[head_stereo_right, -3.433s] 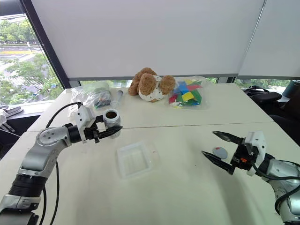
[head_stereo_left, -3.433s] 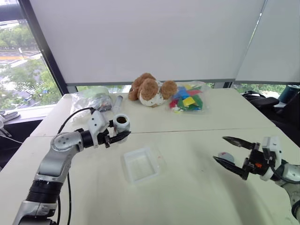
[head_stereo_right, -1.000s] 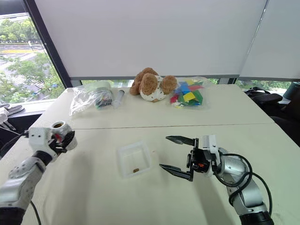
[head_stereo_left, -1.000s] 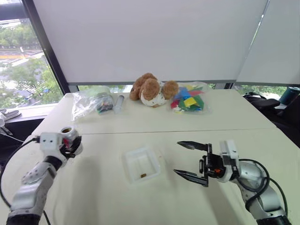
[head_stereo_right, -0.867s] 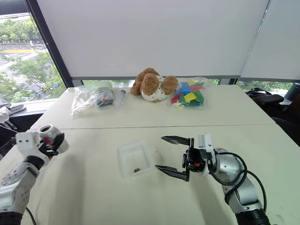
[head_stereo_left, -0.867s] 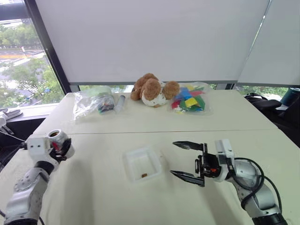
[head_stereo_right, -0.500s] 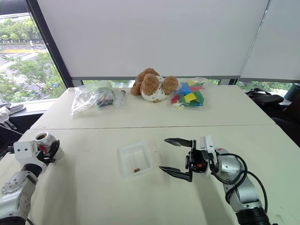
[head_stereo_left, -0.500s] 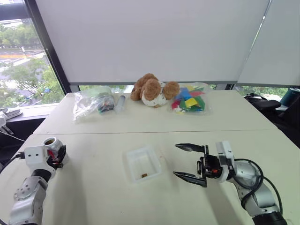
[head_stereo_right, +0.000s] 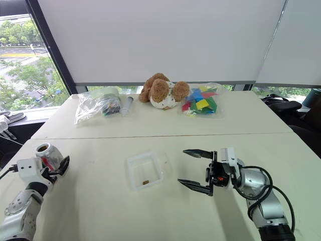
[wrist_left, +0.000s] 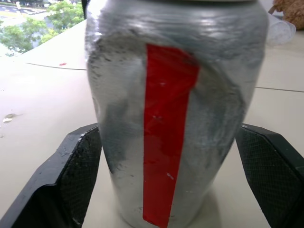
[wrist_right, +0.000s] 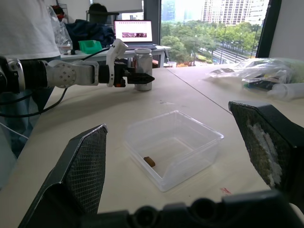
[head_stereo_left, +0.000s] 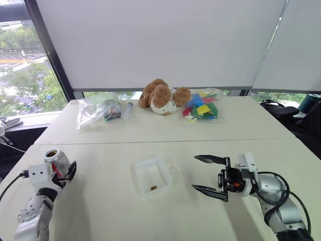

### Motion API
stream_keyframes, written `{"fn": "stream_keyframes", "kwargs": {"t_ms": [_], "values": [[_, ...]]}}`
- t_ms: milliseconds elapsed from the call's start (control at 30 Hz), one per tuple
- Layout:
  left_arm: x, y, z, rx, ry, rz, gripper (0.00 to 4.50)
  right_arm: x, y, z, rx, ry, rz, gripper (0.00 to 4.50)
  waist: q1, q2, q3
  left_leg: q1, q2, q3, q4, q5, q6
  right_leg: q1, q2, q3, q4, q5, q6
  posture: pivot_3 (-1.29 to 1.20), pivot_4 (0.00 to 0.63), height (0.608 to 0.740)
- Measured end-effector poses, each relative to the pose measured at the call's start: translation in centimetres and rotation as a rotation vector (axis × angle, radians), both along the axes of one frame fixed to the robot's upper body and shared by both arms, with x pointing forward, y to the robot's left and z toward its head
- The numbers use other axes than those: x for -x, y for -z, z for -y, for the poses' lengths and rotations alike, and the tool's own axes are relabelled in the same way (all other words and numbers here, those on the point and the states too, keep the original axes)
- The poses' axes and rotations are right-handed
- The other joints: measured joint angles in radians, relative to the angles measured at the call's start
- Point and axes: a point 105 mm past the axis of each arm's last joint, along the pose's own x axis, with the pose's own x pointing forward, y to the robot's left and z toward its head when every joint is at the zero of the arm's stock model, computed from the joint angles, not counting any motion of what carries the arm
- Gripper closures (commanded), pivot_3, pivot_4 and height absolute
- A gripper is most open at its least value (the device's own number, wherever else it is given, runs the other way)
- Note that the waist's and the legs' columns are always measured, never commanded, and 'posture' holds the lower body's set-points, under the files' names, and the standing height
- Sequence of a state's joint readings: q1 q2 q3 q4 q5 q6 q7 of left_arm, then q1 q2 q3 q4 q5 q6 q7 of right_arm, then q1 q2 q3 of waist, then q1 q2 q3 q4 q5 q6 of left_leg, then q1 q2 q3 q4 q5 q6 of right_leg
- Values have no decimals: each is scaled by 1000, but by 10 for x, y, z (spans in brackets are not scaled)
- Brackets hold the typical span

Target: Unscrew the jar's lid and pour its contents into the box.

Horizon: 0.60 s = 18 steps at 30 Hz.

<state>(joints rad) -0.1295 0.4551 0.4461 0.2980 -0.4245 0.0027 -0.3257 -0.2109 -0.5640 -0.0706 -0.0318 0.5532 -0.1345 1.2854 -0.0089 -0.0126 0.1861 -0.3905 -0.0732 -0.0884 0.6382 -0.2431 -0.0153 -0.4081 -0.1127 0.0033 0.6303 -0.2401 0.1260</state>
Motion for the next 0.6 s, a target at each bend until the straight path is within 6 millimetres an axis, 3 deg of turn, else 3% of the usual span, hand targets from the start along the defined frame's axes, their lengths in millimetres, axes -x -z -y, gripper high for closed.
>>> {"fn": "stream_keyframes", "kwargs": {"t_ms": [433, 600], "values": [[31, -1, 0, -115, 95, -63, 65, 6, 8, 27, 47, 106, -63, 0, 1, 0, 0, 0, 0, 0, 0, 0, 0, 0, -1, 0, -1, -1, -1, 0, 150, 740], [69, -6, -7, -344, 273, -188, 65, 17, 4, 56, 134, 159, -84, 0, 0, 0, 0, 0, 1, 2, -3, -1, 1, 0, -4, 1, -5, -3, -5, 0, 150, 740]]}}
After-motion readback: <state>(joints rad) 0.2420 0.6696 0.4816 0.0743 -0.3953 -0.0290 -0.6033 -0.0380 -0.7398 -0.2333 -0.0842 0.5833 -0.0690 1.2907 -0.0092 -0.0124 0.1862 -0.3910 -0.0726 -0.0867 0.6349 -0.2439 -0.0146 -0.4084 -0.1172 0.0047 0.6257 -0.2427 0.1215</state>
